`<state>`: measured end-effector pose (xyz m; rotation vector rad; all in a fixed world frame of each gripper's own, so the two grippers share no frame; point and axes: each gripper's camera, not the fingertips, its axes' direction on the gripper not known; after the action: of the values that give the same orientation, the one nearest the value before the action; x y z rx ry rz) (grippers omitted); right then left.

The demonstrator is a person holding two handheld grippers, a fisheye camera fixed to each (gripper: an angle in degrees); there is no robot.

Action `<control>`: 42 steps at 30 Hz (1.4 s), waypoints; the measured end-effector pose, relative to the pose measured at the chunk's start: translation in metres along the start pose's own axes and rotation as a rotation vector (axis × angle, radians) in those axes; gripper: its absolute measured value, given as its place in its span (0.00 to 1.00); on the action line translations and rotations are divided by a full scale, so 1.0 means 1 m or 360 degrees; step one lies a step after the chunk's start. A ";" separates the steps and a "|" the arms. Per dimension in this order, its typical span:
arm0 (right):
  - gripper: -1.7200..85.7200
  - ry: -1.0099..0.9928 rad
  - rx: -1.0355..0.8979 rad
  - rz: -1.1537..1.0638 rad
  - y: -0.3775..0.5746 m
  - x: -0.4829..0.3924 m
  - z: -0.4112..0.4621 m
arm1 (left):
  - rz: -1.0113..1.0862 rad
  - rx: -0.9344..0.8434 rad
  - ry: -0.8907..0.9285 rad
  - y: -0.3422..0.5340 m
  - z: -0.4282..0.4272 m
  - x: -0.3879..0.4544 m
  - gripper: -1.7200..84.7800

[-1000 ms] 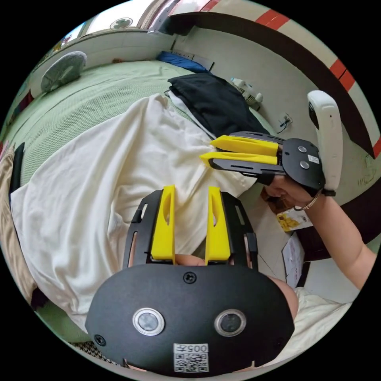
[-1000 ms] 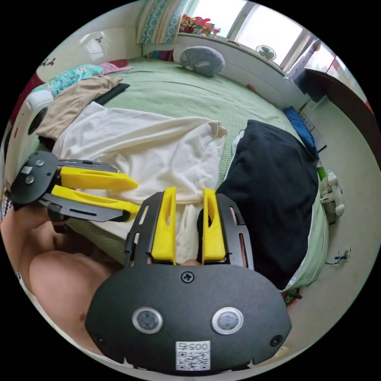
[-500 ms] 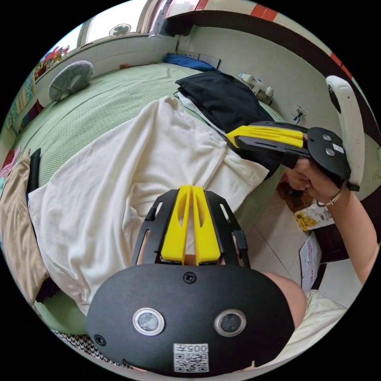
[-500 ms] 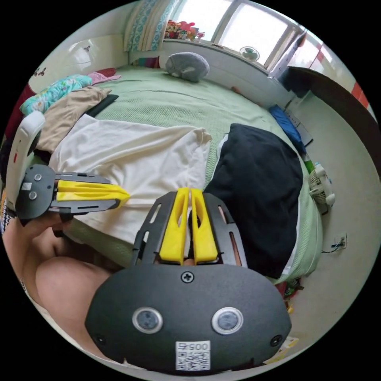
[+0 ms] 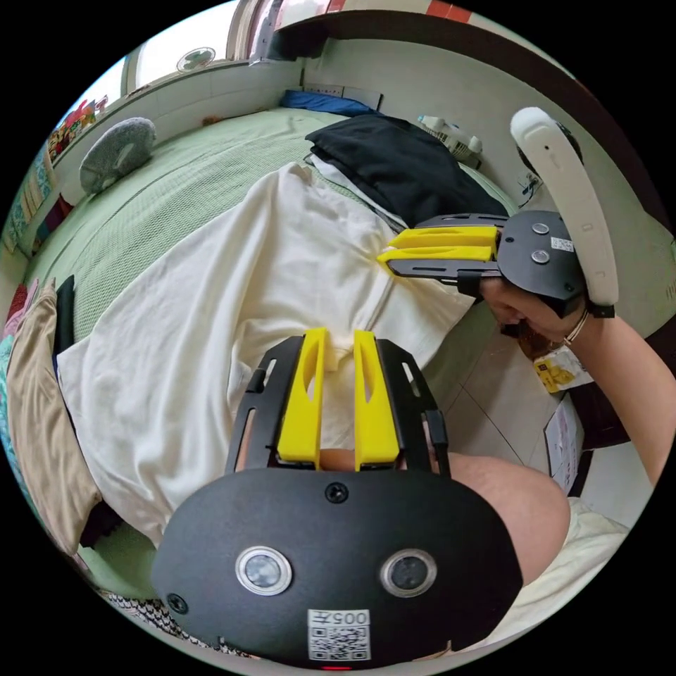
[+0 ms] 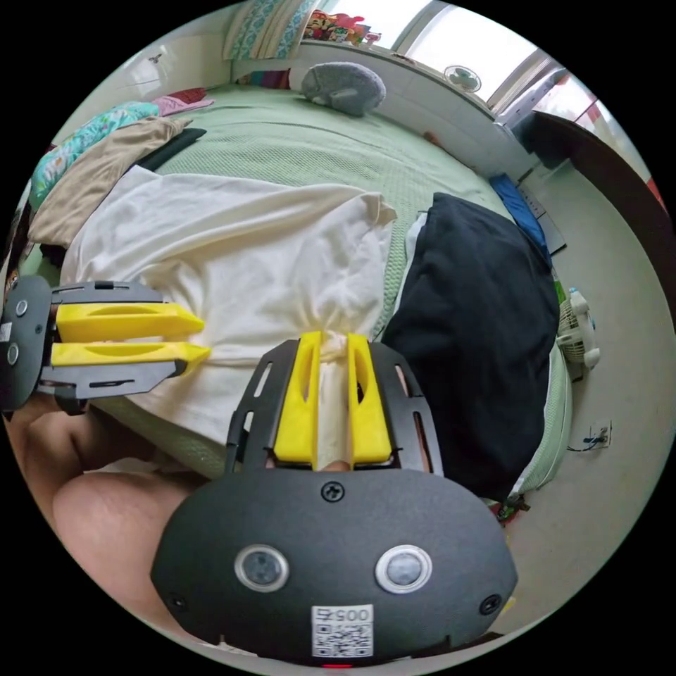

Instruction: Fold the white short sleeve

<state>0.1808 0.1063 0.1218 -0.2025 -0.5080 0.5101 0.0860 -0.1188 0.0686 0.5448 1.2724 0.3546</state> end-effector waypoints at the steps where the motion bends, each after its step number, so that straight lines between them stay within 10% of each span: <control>1: 0.03 -0.0023 0.0013 0.0003 0.002 0.004 -0.004 | 0.0022 -0.0007 -0.0007 0.000 -0.001 0.000 0.11; 27: 0.01 -0.0879 -0.0008 0.0973 0.085 0.188 -0.074 | -0.0324 0.0375 0.0229 0.055 -0.085 -0.075 0.08; 42: 0.13 -0.0562 0.0129 0.0049 0.083 0.052 -0.132 | -0.0012 0.0057 -0.0029 0.071 -0.079 -0.053 0.12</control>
<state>0.2533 0.1964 0.0045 -0.0415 -0.8273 0.5993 -0.0008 -0.0735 0.1359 0.5723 1.2650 0.3206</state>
